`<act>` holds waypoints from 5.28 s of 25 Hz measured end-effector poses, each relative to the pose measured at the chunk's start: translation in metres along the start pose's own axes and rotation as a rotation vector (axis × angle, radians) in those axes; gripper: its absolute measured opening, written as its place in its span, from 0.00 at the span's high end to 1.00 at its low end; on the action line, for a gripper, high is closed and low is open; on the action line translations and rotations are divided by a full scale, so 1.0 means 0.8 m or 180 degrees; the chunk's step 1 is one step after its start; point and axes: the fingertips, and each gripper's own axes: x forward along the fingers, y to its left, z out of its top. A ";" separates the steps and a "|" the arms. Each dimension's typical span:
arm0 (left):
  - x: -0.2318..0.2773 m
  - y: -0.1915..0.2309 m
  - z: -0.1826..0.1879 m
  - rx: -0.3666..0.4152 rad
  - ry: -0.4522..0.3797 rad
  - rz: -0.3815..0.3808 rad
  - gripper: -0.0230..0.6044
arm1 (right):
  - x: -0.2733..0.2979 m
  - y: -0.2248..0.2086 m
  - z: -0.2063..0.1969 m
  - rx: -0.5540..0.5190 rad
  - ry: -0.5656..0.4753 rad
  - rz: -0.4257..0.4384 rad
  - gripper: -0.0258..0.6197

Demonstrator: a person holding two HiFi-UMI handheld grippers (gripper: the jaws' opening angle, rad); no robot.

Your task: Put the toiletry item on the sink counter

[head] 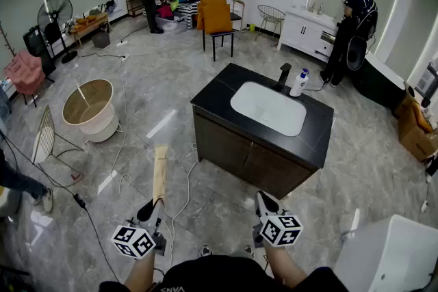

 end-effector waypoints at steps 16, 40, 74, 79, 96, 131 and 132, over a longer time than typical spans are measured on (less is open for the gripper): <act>0.036 -0.001 -0.010 -0.0096 0.0046 -0.0070 0.90 | 0.021 -0.008 0.018 0.0048 -0.0020 0.0079 0.96; 0.240 -0.036 0.021 0.0000 -0.0202 0.0282 0.90 | 0.195 -0.140 0.113 0.0011 0.0163 0.0656 0.96; 0.430 0.134 0.110 -0.0011 0.0174 -0.0326 0.90 | 0.390 -0.109 0.162 0.0156 0.0015 0.0066 0.96; 0.460 0.164 0.124 0.0056 0.0321 -0.0529 0.90 | 0.416 -0.100 0.165 0.0251 -0.0087 -0.0133 0.96; 0.565 0.206 0.100 0.0093 0.0763 -0.0790 0.90 | 0.469 -0.136 0.163 0.0409 -0.0054 -0.0507 0.96; 0.836 0.235 0.006 0.0460 0.1947 -0.0492 0.90 | 0.596 -0.285 0.229 0.0526 0.0032 -0.0400 0.96; 0.840 0.236 0.005 0.0470 0.1993 -0.0463 0.90 | 0.596 -0.286 0.229 0.0533 0.0034 -0.0400 0.96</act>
